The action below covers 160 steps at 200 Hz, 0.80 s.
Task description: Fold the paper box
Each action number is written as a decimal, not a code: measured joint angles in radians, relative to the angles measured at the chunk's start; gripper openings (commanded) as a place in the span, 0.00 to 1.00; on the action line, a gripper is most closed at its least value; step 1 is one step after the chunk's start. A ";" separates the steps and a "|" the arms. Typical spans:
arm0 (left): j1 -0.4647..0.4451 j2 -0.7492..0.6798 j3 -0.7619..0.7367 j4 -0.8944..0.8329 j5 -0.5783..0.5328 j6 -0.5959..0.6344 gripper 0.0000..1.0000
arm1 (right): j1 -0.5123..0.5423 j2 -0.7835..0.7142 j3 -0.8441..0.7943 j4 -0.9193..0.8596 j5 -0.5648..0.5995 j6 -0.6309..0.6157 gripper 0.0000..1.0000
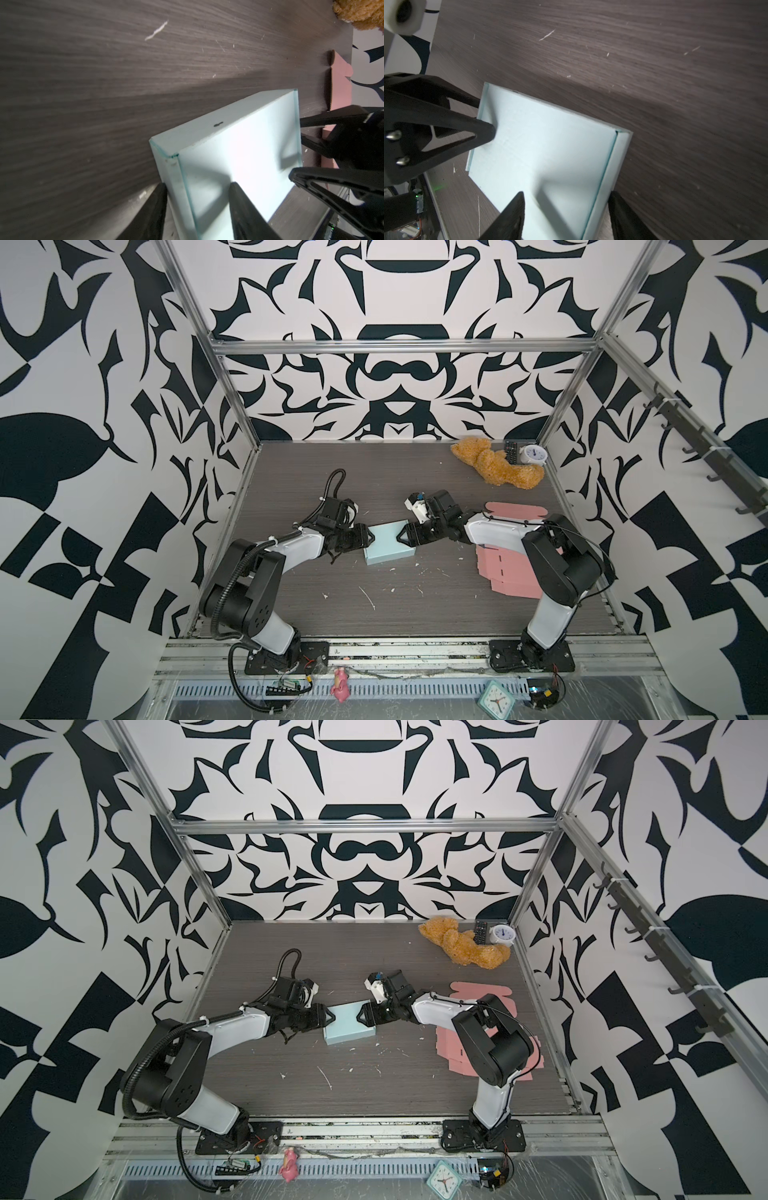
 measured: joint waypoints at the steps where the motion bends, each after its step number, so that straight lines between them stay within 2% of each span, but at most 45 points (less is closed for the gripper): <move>1: 0.001 0.003 0.002 0.000 0.000 0.001 0.50 | -0.001 0.002 0.002 0.000 0.000 0.000 0.65; 66: 0.060 0.180 0.190 0.028 0.020 0.037 0.49 | -0.052 0.133 0.151 -0.004 -0.004 0.005 0.65; 160: 0.114 0.346 0.350 0.132 0.059 0.023 0.48 | -0.114 0.279 0.331 0.012 -0.034 0.033 0.65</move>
